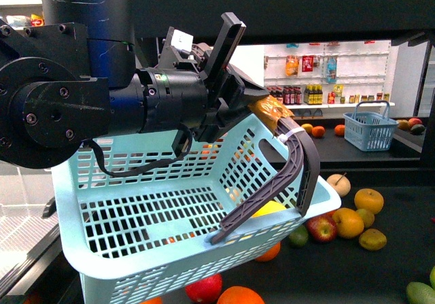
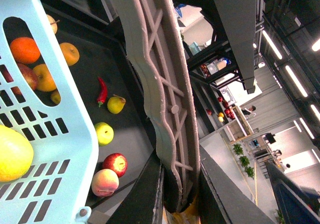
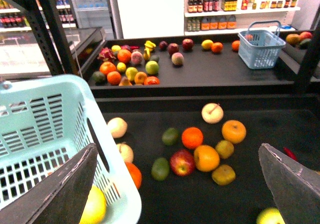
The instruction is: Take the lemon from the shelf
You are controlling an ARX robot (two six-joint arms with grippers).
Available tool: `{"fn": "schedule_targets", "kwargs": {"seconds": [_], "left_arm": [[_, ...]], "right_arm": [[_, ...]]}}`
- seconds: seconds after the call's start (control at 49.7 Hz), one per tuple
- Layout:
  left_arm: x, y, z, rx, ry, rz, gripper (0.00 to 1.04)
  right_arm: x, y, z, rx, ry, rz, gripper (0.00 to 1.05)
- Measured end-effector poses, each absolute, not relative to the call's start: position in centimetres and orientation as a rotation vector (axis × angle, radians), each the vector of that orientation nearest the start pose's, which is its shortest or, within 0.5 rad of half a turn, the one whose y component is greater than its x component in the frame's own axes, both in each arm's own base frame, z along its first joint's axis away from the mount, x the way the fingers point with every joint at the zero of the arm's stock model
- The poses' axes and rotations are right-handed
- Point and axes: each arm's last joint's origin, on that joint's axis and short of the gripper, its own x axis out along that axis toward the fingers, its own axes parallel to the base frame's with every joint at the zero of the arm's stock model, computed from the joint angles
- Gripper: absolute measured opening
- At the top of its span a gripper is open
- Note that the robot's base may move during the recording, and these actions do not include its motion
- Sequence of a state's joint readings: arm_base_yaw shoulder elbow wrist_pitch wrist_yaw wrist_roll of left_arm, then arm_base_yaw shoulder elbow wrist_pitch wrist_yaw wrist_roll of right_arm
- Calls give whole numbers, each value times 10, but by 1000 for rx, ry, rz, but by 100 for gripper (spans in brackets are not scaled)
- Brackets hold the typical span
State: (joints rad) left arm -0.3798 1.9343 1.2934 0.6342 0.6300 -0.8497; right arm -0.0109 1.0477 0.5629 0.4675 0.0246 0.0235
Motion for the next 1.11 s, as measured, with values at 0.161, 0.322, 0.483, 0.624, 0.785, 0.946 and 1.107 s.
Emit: {"fn": "schedule_targets", "kwargs": {"seconds": [0.161,0.322,0.483,0.624,0.785,0.946,1.107], "left_arm": [[400,-178,251,-775,436,-945,12],[400,-177,251,-774,434,-944,12],[400,-178,251,-775,437,-948,12],[400,-177,251,-774,432,-940,12],[400,-178,251,-776,437,-947,12],[400,-178,251,-773,434,-944,12],[400,-178,251,-776,436,-944,12]], "right_arm": [[172,0,236,10,42,4,59],[128,0,206,6,27,0,26],[121,0,200,4,0,2,2],[117,0,190,3,6,0,2],[114,0,184,3,0,0,2],[111,0,179,3,3,0,2],[109,0,175,3,4,0,2]]}}
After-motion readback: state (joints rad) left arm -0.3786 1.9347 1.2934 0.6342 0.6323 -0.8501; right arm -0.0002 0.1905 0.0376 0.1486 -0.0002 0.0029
